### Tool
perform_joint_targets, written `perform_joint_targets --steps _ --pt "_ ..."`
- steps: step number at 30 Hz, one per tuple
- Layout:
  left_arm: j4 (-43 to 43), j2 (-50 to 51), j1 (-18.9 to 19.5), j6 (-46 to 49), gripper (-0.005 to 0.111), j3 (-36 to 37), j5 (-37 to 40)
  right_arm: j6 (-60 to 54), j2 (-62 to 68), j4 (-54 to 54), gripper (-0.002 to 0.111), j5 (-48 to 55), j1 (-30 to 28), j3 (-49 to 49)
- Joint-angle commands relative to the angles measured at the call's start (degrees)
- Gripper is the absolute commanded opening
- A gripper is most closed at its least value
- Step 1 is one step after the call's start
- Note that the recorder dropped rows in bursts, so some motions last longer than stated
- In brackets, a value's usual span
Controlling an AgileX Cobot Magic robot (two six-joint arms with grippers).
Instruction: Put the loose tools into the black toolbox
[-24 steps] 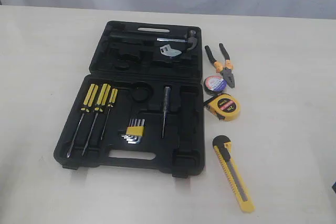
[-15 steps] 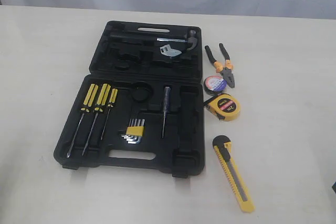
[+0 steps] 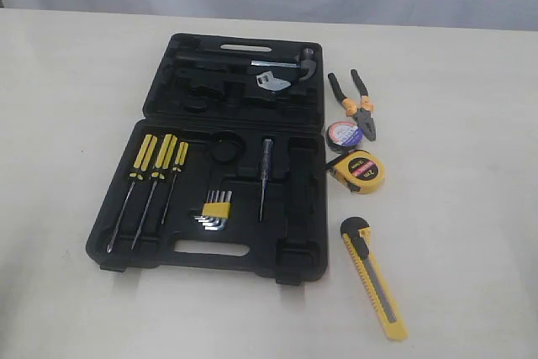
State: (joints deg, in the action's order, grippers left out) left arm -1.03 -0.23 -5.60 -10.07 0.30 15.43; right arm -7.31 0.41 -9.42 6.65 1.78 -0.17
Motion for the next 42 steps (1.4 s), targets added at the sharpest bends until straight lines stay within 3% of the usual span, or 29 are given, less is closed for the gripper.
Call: perform_joint_targets --steps 1,9,21,28,37,42 --pt "0.2 0.2 -0.3 0.0 0.0 -0.3 0.0 7.6 -0.4 -4.0 -0.001 -6.7 -0.3 0.2" --pt "0.2 0.2 -0.3 0.0 0.0 -0.3 0.0 11.9 -0.4 -5.9 -0.001 -12.9 -0.3 0.2" --pt "0.1 0.2 -0.3 0.0 0.0 -0.3 0.0 17.1 -0.4 -5.9 -0.001 -11.6 -0.3 0.2" --pt "0.1 0.2 -0.3 0.0 0.0 -0.3 0.1 15.9 7.6 -5.4 -0.001 8.7 -0.3 -14.4" --pt "0.1 0.2 -0.3 0.0 0.0 -0.3 0.1 -0.2 44.7 -3.7 -0.001 43.7 -0.3 -49.5" --pt "0.1 0.2 -0.3 0.0 0.0 -0.3 0.1 -5.0 67.4 -3.8 -0.001 57.8 4.4 -66.5"
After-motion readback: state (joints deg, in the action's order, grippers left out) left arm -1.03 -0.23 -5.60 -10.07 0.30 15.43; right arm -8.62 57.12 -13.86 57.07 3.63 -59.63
